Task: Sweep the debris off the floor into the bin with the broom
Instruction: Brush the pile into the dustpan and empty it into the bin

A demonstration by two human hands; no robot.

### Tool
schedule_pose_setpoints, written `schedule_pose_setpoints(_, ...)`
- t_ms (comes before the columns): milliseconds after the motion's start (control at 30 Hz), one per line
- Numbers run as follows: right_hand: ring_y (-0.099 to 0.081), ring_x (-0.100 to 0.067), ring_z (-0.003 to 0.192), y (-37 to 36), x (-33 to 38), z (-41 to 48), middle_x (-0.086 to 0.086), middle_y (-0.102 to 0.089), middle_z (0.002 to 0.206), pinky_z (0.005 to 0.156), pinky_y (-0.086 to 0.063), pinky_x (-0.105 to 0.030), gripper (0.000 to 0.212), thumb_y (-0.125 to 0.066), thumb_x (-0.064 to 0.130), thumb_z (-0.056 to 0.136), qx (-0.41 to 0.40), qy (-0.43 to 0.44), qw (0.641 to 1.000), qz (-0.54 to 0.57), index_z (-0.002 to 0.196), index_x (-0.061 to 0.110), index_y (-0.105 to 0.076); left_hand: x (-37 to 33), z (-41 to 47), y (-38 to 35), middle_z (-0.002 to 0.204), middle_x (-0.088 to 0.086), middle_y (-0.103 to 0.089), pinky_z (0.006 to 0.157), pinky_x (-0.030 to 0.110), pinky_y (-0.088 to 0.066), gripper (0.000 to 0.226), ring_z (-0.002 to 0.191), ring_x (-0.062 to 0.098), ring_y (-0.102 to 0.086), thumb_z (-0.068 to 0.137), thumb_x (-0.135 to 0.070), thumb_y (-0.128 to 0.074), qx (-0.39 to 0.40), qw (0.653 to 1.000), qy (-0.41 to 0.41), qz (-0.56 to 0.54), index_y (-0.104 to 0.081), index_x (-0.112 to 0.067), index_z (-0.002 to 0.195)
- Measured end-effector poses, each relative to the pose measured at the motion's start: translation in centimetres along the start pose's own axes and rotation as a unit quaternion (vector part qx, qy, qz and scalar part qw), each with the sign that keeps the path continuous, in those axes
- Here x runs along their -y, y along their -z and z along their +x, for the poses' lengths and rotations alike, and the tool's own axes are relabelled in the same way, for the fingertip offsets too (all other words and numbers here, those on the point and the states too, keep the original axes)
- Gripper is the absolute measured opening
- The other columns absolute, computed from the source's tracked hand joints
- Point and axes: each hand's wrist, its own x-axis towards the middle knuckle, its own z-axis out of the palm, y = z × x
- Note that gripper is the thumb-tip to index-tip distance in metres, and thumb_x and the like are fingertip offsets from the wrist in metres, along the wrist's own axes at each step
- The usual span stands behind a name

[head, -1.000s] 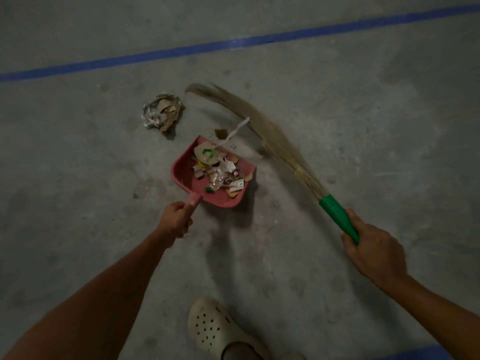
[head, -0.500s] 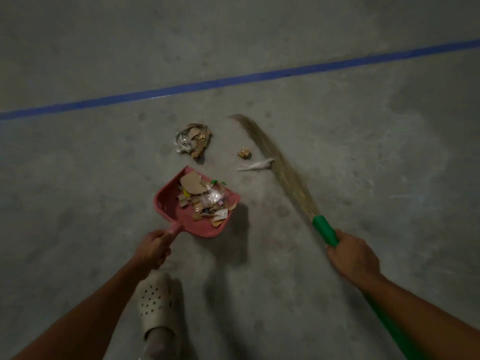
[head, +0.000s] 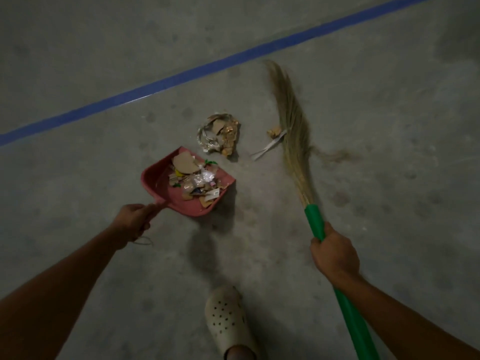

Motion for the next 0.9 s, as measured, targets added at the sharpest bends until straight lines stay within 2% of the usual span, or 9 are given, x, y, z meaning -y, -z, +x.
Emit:
schedule_pose_setpoints(133,-0.067,-0.033,0.085,-0.6,3.9,1.3,-0.016,-0.069,0.097,0.068,-0.054,-0.034,0.044,-0.057,0.030,0.093,-0.012,0.029,0.999,-0.010,0.134,0.014,-0.055,-2.8,3.8,3.0,0.058,0.010,-0.047,0.038,0.012,-0.020,0.043,0.032,0.013,-0.029,0.098,-0.044,-0.056,0.017,0.999,-0.016,0.030,-0.067,-0.003,0.092)
schedule_pose_setpoints(233,-0.067,-0.033,0.084,-0.5,6.9,2.9,-0.016,-0.069,0.096,0.069,-0.055,-0.034,0.043,-0.058,0.028,0.092,-0.020,0.059,0.998,-0.009,0.132,0.014,-0.056,-4.8,6.4,4.5,0.060,0.010,-0.049,0.040,0.013,-0.021,0.047,0.038,0.013,-0.031,0.095,-0.051,-0.058,0.019,0.998,-0.029,0.049,-0.068,-0.004,0.091)
schedule_pose_setpoints(333,-0.067,-0.031,0.084,0.3,9.4,4.6,-0.014,-0.069,0.098,0.067,-0.053,-0.031,0.052,-0.055,0.030,0.093,-0.017,0.110,0.993,-0.039,0.143,0.018,-0.048,-6.9,8.2,5.3,0.060,0.010,-0.051,0.042,0.016,-0.024,0.050,0.040,0.015,-0.034,0.093,-0.054,-0.059,0.027,0.995,-0.043,0.084,-0.067,-0.005,0.088)
schedule_pose_setpoints(400,-0.067,-0.029,0.084,0.8,10.6,5.1,-0.012,-0.070,0.102,0.063,-0.045,-0.025,0.058,-0.054,0.031,0.095,-0.006,0.147,0.987,-0.066,0.150,0.020,-0.040,-8.0,9.0,5.2,0.060,0.011,-0.052,0.043,0.018,-0.026,0.052,0.041,0.017,-0.036,0.093,-0.054,-0.059,0.033,0.993,-0.059,0.101,-0.066,-0.004,0.084)
schedule_pose_setpoints(500,-0.068,-0.026,0.086,1.6,11.4,4.4,-0.011,-0.070,0.104,0.064,-0.042,-0.024,0.062,-0.053,0.035,0.096,0.002,0.178,0.980,-0.095,0.154,0.024,-0.034,-9.1,9.1,4.1,0.058,0.012,-0.052,0.042,0.018,-0.028,0.055,0.041,0.018,-0.038,0.091,-0.054,-0.060,0.041,0.990,-0.087,0.107,-0.065,0.000,0.083)
schedule_pose_setpoints(600,-0.068,-0.023,0.088,2.2,10.5,2.7,-0.008,-0.071,0.104,0.069,-0.047,-0.026,0.063,-0.055,0.039,0.096,0.022,0.190,0.977,-0.098,0.154,0.028,-0.034,-8.9,8.4,2.7,0.060,0.011,-0.053,0.040,0.018,-0.028,0.063,0.043,0.018,-0.039,0.091,-0.056,-0.059,0.049,0.990,-0.093,0.093,-0.066,0.007,0.091)
schedule_pose_setpoints(700,-0.061,-0.013,0.074,2.4,8.1,1.0,-0.003,-0.070,0.095,0.064,-0.043,-0.021,0.064,-0.056,0.040,0.095,0.037,0.200,0.976,-0.074,0.153,0.027,-0.033,-8.0,7.2,1.1,0.063,0.010,-0.054,0.040,0.019,-0.027,0.066,0.045,0.016,-0.039,0.088,-0.061,-0.058,0.068,0.991,-0.088,0.076,-0.066,0.005,0.093)
schedule_pose_setpoints(767,-0.056,-0.010,0.068,2.3,5.6,0.0,0.001,-0.066,0.085,0.061,-0.042,-0.021,0.064,-0.057,0.041,0.095,0.031,0.196,0.979,-0.054,0.153,0.027,-0.034,-7.4,6.4,-0.3,0.064,0.010,-0.055,0.040,0.019,-0.029,0.062,0.045,0.015,-0.040,0.085,-0.062,-0.061,0.073,0.992,-0.086,0.062,-0.067,-0.001,0.091)
schedule_pose_setpoints(900,-0.057,-0.014,0.066,2.5,0.6,-1.1,0.003,-0.060,0.078,0.059,-0.048,-0.028,0.063,-0.061,0.040,0.093,-0.013,0.163,0.986,-0.016,0.151,0.027,-0.040,-6.6,4.5,-3.5,0.063,0.010,-0.054,0.038,0.019,-0.029,0.047,0.042,0.013,-0.040,0.085,-0.048,-0.072,0.095,0.993,-0.070,0.023,-0.066,-0.003,0.095)
